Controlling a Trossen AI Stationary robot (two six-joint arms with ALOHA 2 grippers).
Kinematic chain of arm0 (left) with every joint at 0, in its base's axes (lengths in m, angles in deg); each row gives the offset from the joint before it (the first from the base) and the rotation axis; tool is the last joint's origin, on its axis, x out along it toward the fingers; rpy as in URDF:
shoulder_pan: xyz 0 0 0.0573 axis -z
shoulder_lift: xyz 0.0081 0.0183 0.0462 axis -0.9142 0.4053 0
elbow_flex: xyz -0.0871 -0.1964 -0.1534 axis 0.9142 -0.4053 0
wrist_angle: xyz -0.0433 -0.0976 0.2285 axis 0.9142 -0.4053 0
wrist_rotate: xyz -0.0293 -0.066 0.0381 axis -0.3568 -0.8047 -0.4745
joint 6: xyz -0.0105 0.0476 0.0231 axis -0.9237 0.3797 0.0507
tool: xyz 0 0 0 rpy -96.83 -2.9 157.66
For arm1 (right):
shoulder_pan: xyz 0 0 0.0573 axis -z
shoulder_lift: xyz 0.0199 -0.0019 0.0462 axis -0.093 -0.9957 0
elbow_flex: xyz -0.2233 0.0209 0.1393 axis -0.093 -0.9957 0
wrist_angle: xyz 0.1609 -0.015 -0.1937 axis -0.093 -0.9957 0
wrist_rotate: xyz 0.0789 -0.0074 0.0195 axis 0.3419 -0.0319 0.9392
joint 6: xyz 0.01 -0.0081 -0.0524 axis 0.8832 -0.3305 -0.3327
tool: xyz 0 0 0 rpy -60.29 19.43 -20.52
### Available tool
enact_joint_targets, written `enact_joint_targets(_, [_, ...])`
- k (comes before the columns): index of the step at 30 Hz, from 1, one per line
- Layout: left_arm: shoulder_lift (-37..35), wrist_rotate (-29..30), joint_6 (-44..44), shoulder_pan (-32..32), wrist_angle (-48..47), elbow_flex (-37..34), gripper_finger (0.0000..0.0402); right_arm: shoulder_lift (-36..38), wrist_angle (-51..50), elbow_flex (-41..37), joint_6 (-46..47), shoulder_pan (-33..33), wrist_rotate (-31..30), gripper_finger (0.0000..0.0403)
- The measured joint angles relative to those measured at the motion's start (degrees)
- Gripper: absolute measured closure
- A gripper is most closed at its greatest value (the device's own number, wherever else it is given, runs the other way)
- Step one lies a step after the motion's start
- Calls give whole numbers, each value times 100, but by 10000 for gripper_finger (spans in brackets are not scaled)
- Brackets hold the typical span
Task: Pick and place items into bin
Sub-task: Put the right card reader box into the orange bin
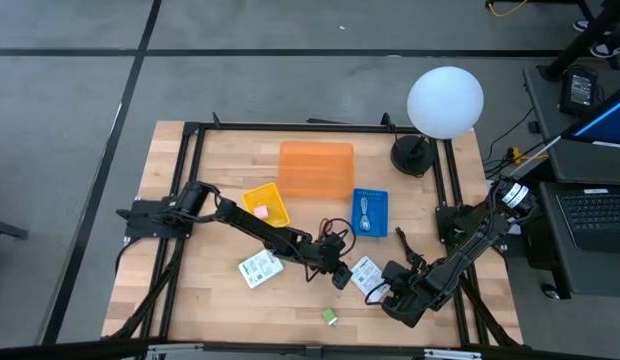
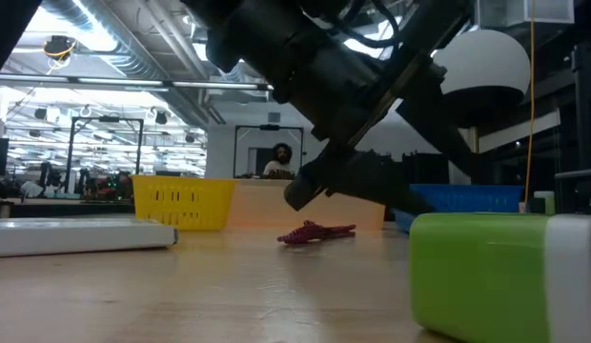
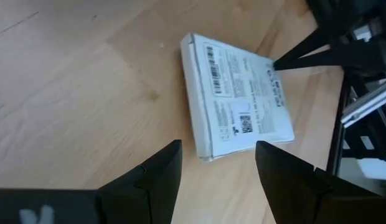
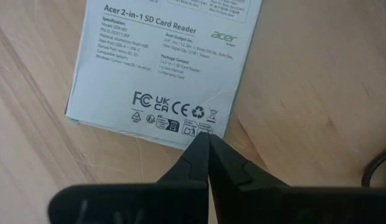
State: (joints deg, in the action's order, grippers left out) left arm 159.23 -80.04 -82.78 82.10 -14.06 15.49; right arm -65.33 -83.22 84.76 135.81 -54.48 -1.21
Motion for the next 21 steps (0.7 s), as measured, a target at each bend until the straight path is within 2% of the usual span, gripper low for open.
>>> enact_joint_targets(7, [87,180,-140,37,56,12,203,0,0,0,-2,0,2,403])
enact_joint_targets(9, [195,117,-287,37,37,0,203,0,0,0,-3,0,2,403])
enact_joint_targets(13, [413,-233,-383,35,585,11,203,0,4,0,-6,0,3,403])
enact_joint_targets(21, [426,-256,-451,-2,668,9,203,0,38,0,-17,0,3,403])
